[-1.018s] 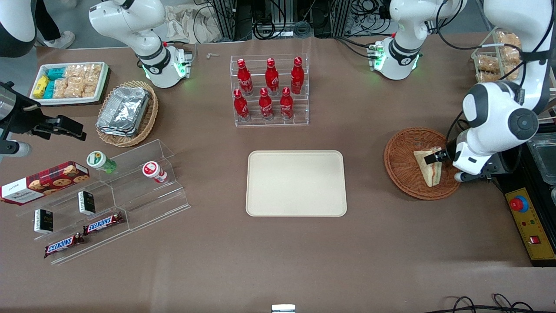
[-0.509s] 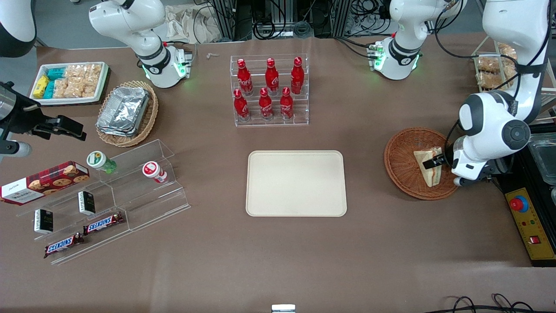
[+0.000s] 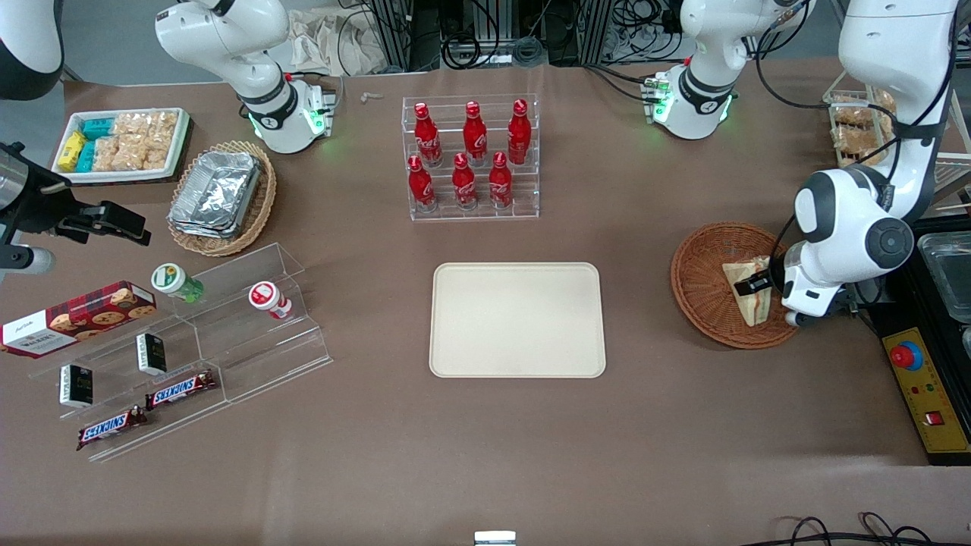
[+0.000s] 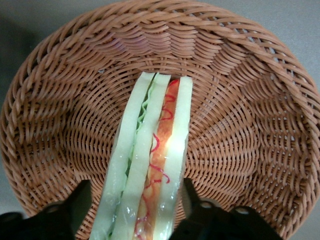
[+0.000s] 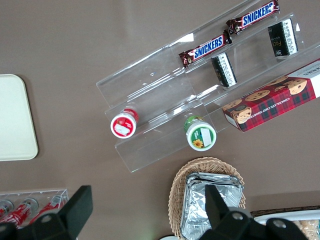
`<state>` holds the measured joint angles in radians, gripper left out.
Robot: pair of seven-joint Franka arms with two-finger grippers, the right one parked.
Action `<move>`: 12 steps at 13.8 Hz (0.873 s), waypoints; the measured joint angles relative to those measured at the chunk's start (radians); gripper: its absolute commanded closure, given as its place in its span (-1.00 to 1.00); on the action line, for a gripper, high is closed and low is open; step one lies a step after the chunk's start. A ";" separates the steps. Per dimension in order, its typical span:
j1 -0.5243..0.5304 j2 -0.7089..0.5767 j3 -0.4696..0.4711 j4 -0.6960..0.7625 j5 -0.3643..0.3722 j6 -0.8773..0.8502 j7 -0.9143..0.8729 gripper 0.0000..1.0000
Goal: Place sandwich from basket to tray
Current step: 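Close the left gripper on the sandwich and lift it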
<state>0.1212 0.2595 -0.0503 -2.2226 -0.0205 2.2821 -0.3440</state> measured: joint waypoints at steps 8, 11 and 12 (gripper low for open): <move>-0.035 -0.008 -0.016 0.122 0.000 -0.154 -0.123 0.76; -0.079 -0.015 -0.020 0.292 0.000 -0.346 -0.187 0.77; -0.095 -0.016 -0.021 0.343 0.000 -0.393 -0.206 0.77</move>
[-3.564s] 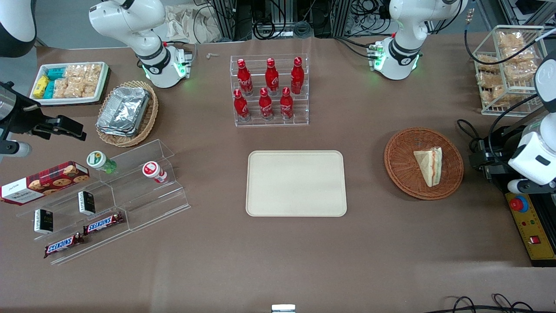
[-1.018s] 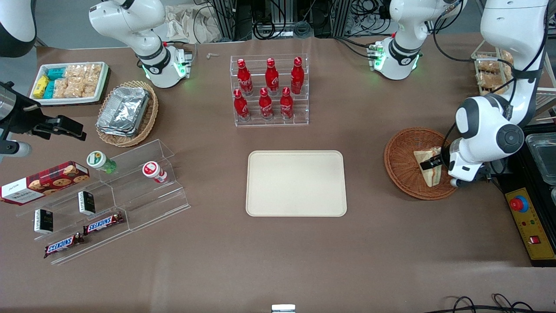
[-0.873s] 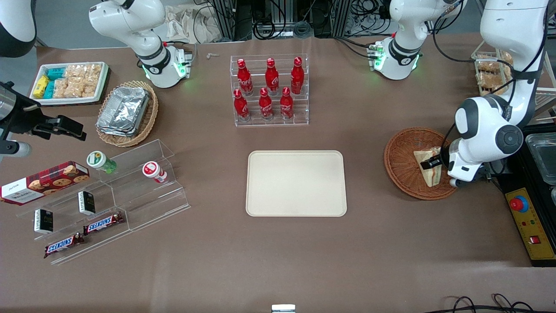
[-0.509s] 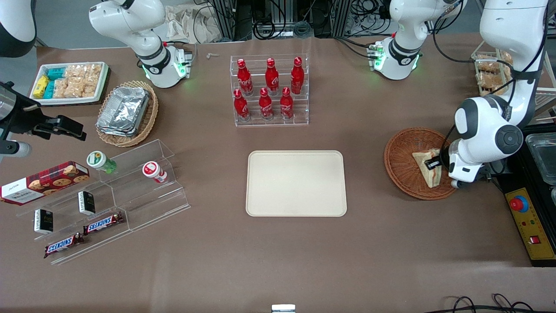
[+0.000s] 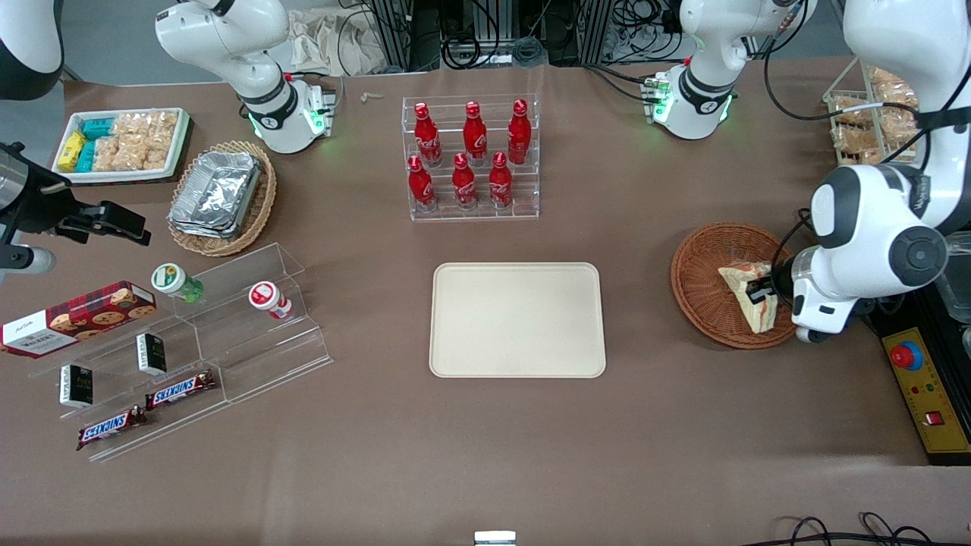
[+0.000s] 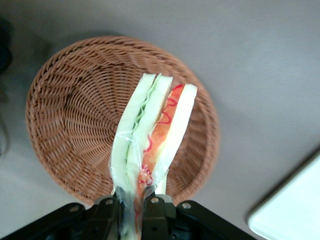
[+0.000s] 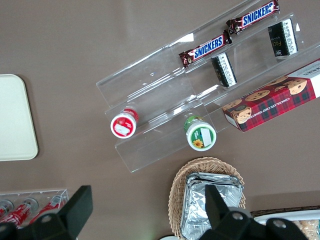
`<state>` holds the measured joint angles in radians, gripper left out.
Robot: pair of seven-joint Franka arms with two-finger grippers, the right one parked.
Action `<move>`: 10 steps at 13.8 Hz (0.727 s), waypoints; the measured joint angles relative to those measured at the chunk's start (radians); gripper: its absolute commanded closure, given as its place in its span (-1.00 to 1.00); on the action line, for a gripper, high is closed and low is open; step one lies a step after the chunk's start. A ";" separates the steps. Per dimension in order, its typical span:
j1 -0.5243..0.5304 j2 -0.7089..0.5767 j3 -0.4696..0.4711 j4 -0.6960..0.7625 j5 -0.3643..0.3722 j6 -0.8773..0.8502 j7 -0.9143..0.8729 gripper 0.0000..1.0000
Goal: Place sandwich from basket to tray
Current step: 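Close the left gripper on the sandwich and lift it, then carry the sandwich with the left gripper over the cream tray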
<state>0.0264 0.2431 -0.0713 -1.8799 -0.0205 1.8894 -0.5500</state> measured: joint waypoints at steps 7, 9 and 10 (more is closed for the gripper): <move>-0.166 0.007 -0.013 0.166 -0.003 -0.065 -0.065 0.77; -0.238 0.024 -0.016 0.203 -0.005 -0.066 -0.068 0.77; -0.275 0.038 -0.016 0.222 -0.010 -0.071 -0.077 0.77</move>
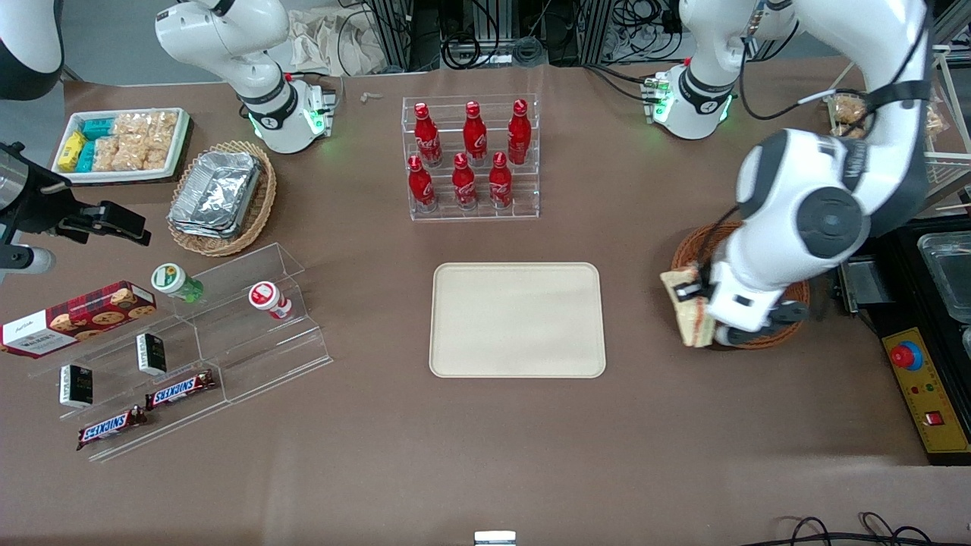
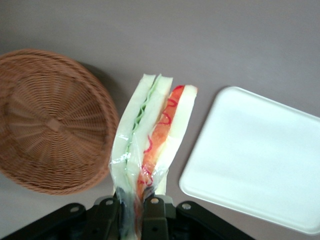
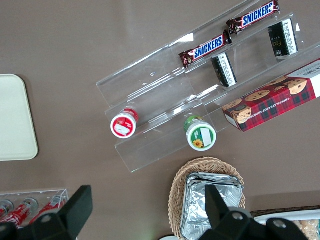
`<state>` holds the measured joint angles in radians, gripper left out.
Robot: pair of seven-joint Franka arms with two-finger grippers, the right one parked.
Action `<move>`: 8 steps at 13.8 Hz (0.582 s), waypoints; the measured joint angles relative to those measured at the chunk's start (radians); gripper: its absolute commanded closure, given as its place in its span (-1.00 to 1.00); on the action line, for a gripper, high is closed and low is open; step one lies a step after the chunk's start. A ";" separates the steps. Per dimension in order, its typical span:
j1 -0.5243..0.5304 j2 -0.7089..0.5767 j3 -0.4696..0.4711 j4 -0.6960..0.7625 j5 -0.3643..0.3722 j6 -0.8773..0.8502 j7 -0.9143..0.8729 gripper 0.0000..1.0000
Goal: Place sandwich from basket to tray
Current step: 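Carry the sandwich with the left gripper over the cream tray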
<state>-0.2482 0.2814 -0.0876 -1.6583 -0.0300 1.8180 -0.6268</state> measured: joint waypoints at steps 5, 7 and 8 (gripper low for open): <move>-0.130 0.138 -0.001 0.093 -0.047 -0.002 -0.030 0.74; -0.165 0.217 -0.001 0.112 -0.047 0.013 -0.034 0.74; -0.178 0.256 -0.001 0.117 -0.047 0.036 -0.036 0.74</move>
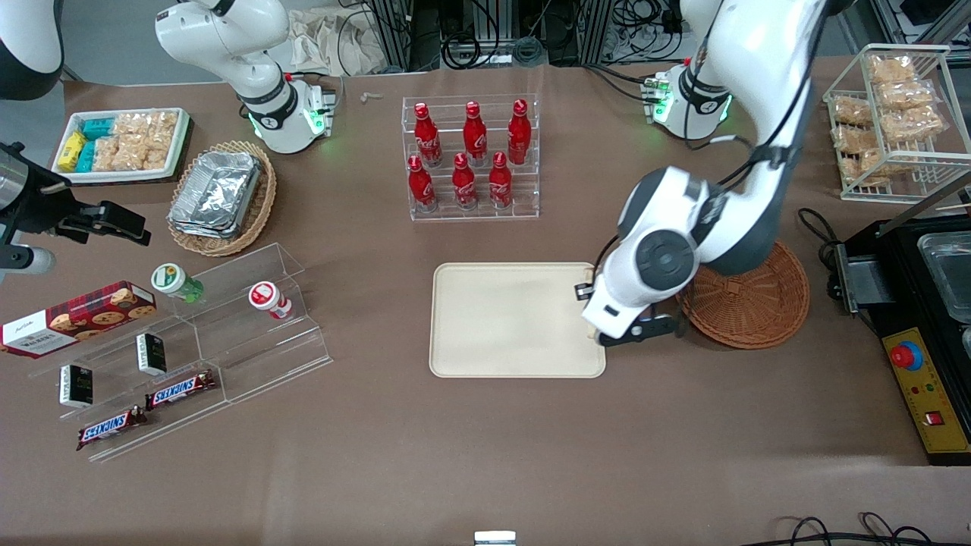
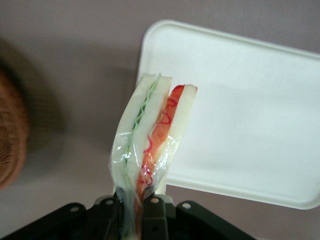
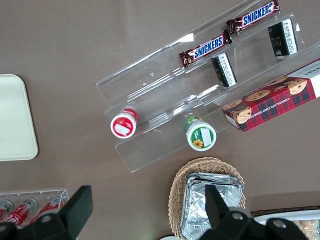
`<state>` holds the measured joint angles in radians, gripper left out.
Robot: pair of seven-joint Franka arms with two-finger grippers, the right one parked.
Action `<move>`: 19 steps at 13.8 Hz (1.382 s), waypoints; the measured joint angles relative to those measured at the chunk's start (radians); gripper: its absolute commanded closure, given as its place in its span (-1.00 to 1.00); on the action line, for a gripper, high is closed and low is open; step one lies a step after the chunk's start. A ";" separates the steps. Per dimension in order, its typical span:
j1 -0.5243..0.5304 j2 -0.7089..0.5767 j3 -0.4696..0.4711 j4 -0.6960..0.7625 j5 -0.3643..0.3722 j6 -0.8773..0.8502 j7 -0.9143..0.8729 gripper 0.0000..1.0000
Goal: Place sandwich from basket to tray
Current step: 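Carry the sandwich with the left gripper over the cream tray, then lower the sandwich onto the tray, open the left gripper and rise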
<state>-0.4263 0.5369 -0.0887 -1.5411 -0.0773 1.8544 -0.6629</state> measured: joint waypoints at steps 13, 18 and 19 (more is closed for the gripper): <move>-0.015 0.150 0.021 0.054 0.026 0.103 -0.007 -1.00; 0.009 0.051 0.095 0.074 0.106 -0.032 -0.014 -1.00; 0.026 0.024 0.112 0.075 0.117 -0.065 0.010 -1.00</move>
<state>-0.4004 0.5611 0.0232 -1.4663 0.0399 1.7896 -0.6534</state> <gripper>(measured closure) 0.000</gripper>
